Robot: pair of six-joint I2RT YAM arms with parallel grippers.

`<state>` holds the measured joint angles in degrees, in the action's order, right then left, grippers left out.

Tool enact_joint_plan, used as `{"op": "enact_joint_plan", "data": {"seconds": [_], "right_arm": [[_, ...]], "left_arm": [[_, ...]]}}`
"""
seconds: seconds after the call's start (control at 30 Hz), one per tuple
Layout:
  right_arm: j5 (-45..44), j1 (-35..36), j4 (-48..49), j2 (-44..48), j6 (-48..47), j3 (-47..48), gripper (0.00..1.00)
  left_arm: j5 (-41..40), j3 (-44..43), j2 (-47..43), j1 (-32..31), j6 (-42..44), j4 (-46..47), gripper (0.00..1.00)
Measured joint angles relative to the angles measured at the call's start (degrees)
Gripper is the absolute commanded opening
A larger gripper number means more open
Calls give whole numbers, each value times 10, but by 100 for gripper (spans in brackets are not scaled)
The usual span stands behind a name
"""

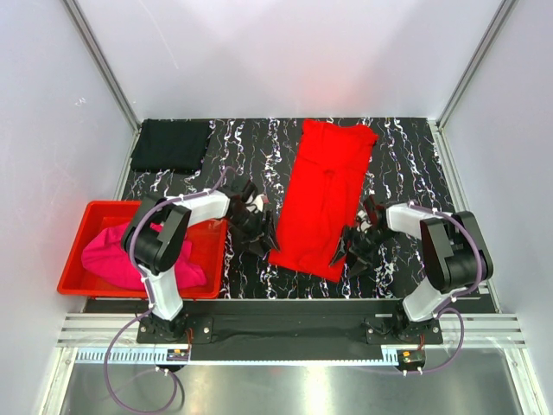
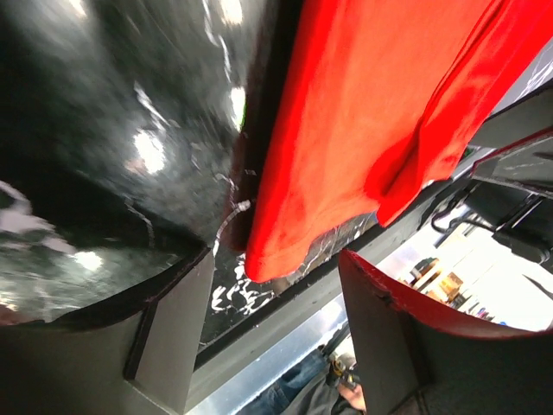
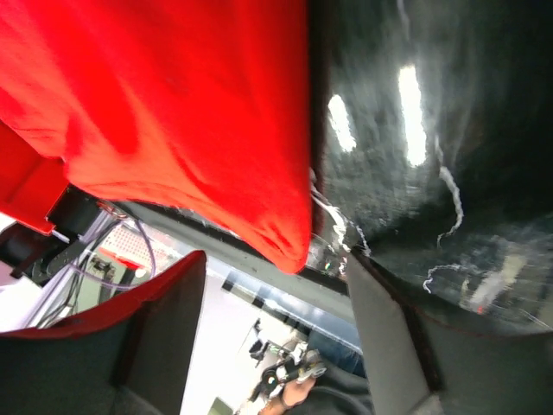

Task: Fold and stack the t-shirts
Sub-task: Fold the tshirt

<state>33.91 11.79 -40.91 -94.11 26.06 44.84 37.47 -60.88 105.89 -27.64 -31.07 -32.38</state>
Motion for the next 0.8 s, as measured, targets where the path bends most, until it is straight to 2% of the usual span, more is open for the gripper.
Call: {"op": "enact_joint_plan", "data": {"seconds": [0.23, 0.53, 0.8], "right_arm": [[23, 9, 21, 23, 35, -52, 63], [2, 16, 29, 34, 53, -60, 52], [0, 16, 40, 34, 59, -60, 48]], "left_arm": [[3, 28, -12, -21, -15, 1, 63], [10, 40, -13, -20, -32, 14, 57], [10, 45, -12, -20, -35, 25, 46]]}}
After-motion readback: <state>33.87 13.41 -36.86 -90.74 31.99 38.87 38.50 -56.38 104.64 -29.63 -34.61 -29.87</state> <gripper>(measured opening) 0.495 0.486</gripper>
